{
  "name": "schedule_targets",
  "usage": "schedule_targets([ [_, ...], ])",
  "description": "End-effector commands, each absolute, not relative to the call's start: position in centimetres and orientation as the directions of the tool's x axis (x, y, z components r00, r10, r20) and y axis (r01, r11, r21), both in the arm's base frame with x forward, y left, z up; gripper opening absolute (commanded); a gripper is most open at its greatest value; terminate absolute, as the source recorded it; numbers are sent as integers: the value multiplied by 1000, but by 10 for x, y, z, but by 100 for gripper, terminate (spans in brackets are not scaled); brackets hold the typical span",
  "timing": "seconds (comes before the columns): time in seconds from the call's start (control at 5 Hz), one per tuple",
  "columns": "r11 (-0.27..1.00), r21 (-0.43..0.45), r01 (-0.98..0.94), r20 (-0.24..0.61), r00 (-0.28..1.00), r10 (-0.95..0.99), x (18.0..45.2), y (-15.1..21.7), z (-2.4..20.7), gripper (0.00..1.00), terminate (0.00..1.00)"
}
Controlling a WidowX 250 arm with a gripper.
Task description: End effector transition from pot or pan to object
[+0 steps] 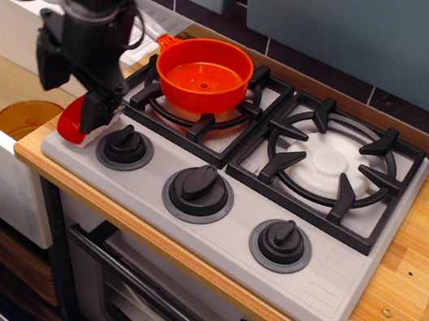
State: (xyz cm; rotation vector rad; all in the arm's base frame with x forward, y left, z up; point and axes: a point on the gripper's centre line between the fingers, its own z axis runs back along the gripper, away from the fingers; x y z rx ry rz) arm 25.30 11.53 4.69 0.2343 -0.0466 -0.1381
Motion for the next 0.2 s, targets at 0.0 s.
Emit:
schedule_targets([
  [0.0, 984, 112, 142, 51, 988, -149, 271, 123, 28, 100, 100],
])
